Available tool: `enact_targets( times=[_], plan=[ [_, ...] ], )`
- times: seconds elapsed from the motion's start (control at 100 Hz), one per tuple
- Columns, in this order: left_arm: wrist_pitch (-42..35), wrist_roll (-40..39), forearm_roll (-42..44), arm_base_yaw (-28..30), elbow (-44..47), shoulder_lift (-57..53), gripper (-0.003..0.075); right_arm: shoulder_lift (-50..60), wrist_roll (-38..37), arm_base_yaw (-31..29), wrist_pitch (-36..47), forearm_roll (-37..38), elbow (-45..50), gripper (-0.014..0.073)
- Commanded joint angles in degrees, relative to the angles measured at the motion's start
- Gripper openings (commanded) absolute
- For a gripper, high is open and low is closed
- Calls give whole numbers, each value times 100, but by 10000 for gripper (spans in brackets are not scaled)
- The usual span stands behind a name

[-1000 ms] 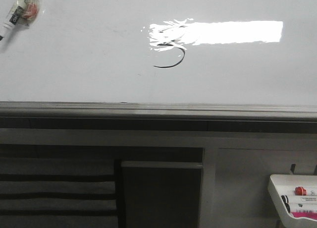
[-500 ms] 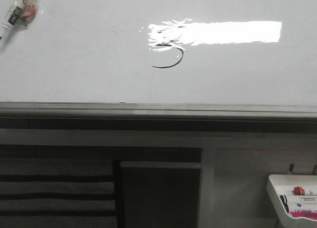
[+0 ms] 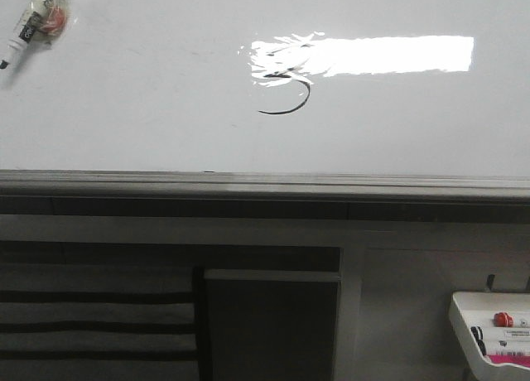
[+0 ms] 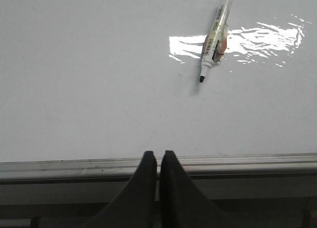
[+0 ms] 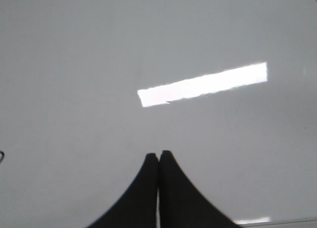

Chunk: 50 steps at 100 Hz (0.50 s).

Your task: Write number 3 on whiteboard

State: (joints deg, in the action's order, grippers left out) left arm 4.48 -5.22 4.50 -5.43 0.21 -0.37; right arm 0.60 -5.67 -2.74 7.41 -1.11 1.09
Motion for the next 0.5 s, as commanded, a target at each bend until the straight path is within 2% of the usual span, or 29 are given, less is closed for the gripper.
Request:
enact_targets(
  times=[0.0, 0.2, 0.49],
  plan=[
    [-448, -58, 2, -28, 20, -180, -19, 120, 599, 13, 325, 111, 132, -79],
    [-448, -58, 2, -28, 20, -180, -19, 120, 567, 13, -401, 41, 132, -79],
    [-448, -58, 2, -28, 20, -180, -19, 120, 599, 13, -395, 41, 132, -79]
  ],
)
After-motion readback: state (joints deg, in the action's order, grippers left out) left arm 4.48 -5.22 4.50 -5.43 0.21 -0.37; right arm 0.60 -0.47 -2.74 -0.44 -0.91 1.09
